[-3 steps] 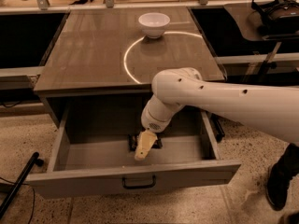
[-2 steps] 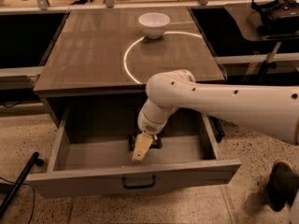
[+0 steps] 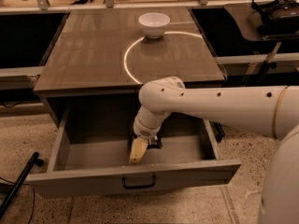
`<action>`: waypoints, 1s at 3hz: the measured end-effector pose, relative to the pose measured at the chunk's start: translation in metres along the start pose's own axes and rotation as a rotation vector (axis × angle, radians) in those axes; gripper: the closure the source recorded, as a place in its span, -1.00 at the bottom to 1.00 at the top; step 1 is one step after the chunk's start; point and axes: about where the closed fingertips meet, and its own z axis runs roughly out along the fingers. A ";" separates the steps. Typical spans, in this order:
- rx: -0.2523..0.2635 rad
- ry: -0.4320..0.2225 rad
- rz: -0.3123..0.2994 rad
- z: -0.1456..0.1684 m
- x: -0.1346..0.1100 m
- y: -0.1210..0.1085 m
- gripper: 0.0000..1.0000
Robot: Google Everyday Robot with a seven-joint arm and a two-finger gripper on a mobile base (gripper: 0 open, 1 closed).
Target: Pick rxbar chocolate from top drawer and place on counter
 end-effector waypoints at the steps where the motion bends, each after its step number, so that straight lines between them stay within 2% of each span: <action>1: -0.013 0.007 0.015 0.009 0.008 -0.002 -0.95; 3: -0.022 0.026 0.047 0.015 0.022 -0.005 -0.03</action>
Offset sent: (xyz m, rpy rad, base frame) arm 0.0037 -0.0184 -0.0248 -0.0104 0.0403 -0.0458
